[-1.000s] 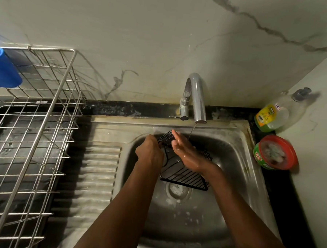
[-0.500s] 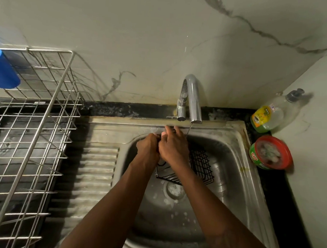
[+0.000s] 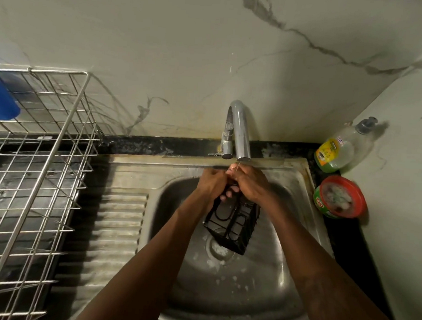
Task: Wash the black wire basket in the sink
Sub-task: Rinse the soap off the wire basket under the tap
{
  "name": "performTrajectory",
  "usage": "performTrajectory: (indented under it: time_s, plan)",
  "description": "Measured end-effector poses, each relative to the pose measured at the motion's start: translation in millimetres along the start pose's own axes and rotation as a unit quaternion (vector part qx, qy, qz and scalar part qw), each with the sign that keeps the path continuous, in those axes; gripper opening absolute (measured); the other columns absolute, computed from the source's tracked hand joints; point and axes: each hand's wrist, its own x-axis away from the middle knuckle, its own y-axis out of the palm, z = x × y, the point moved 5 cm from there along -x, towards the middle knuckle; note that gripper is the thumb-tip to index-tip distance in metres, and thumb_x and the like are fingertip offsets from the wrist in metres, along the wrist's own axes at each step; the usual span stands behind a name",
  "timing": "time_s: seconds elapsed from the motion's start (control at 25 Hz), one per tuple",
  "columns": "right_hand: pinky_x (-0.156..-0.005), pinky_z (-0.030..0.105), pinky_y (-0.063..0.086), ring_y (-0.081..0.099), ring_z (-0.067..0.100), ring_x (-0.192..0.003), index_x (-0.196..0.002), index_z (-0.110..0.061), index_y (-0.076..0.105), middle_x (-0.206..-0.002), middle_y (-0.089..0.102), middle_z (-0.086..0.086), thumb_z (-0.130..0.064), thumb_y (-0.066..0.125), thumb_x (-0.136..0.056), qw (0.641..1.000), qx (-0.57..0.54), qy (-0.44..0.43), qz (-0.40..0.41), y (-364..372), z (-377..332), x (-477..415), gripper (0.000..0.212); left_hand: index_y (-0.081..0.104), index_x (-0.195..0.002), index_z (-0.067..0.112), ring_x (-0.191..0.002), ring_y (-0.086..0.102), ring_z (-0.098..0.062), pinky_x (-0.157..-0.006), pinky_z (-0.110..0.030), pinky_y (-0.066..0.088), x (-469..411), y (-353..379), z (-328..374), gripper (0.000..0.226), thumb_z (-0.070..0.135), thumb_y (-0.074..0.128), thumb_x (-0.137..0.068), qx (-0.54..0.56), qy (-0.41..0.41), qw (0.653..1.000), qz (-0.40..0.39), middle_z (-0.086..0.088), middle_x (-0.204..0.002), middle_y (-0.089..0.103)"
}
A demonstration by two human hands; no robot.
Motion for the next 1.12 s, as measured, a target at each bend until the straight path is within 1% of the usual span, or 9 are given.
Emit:
performTrajectory:
  time_s: [0.16,0.32,0.4,0.52,0.68,0.8,0.96,1.04,1.12]
  plan:
    - [-0.078,0.037,0.039,0.057,0.022,-0.092,-0.107,-0.026,0.063,-0.100,0.063,0.002,-0.047,0.027,-0.108,0.997,-0.019,0.024,0.068,-13.0,18.4,8.8,0.042,0.066,-0.113,-0.002,-0.077,0.072,-0.017,-0.072,-0.027,0.062,8.4,18.5,5.5,0.025,0.005,0.043,-0.105,0.047,-0.063,0.993,-0.087,-0.015,-0.093,0.071]
    - [-0.075,0.034,0.037,0.059,0.023,-0.089,-0.104,-0.024,0.065,-0.099,0.068,0.004,-0.045,0.028,-0.109,0.994,-0.010,0.014,0.109,-12.4,27.3,14.6,0.043,0.065,-0.118,0.001,-0.095,0.071,-0.018,-0.092,-0.035,0.058,10.1,28.6,6.7,0.026,-0.005,0.047,-0.100,0.029,-0.120,0.986,-0.109,-0.015,-0.105,0.071]
    - [-0.074,0.033,0.037,0.060,0.024,-0.088,-0.100,-0.025,0.065,-0.097,0.067,0.003,-0.047,0.028,-0.108,0.993,-0.006,0.018,0.119,-11.6,28.0,7.7,0.043,0.068,-0.112,0.004,-0.080,0.069,-0.012,-0.074,-0.025,0.059,9.3,25.2,5.9,0.018,0.006,0.054,-0.101,-0.028,-0.117,0.989,-0.085,-0.011,-0.096,0.071]
    - [-0.077,0.035,0.039,0.058,0.024,-0.091,-0.100,-0.027,0.064,-0.103,0.067,0.006,-0.048,0.027,-0.107,0.991,-0.012,0.029,0.131,-10.7,21.5,-2.3,0.043,0.071,-0.088,0.012,-0.048,0.049,-0.008,-0.046,-0.021,0.040,8.3,10.9,5.8,0.032,0.038,0.057,-0.100,-0.128,-0.082,0.988,0.007,0.001,-0.063,0.061]
    - [-0.084,0.035,0.043,0.061,0.026,-0.099,-0.118,-0.019,0.068,-0.113,0.069,0.008,-0.052,0.028,-0.108,0.992,-0.034,0.041,0.118,7.7,3.0,-3.6,0.052,0.063,-0.078,0.017,-0.076,0.064,-0.022,-0.075,-0.035,0.055,1.5,2.3,10.1,0.055,0.062,0.039,-0.098,-0.262,0.006,0.950,0.170,-0.001,-0.075,0.063]
    - [-0.094,0.039,0.048,0.065,0.031,-0.107,-0.119,-0.015,0.069,-0.114,0.071,0.009,-0.051,0.032,-0.108,0.980,-0.137,0.072,0.124,18.8,4.8,-3.8,0.053,0.066,-0.070,0.018,-0.064,0.061,-0.014,-0.063,-0.028,0.048,3.2,-3.9,12.4,0.060,0.070,0.044,-0.091,-0.273,0.019,0.931,0.243,0.003,-0.068,0.063]
    - [-0.094,0.048,0.056,0.071,0.022,-0.098,-0.100,-0.030,0.077,-0.101,0.076,0.000,-0.057,0.045,-0.101,0.880,-0.417,0.119,0.193,47.0,21.1,3.1,0.041,0.065,-0.078,0.020,-0.064,0.065,-0.011,-0.054,-0.023,0.048,6.4,-16.4,-5.0,0.038,0.057,0.069,-0.084,-0.082,-0.049,0.959,0.266,0.002,-0.074,0.068]
    - [-0.104,0.053,0.050,0.066,0.021,-0.109,-0.107,-0.042,0.070,-0.115,0.071,0.001,-0.069,0.036,-0.098,0.901,-0.375,0.105,0.190,76.4,14.6,11.8,0.045,0.066,-0.096,0.015,-0.071,0.063,-0.011,-0.055,-0.020,0.045,8.4,-35.4,-25.9,0.032,0.043,0.074,-0.085,0.081,-0.089,0.948,0.293,-0.001,-0.085,0.067]
    - [-0.124,0.049,0.023,0.045,0.018,-0.140,-0.142,-0.040,0.050,-0.150,0.052,-0.002,-0.065,0.018,-0.102,0.967,-0.212,0.028,0.140,102.5,-1.9,16.8,0.058,0.064,-0.119,0.007,-0.082,0.062,-0.017,-0.065,-0.027,0.048,13.6,-57.1,-49.5,0.051,0.040,0.077,-0.083,0.157,-0.113,0.923,0.333,-0.008,-0.104,0.069]
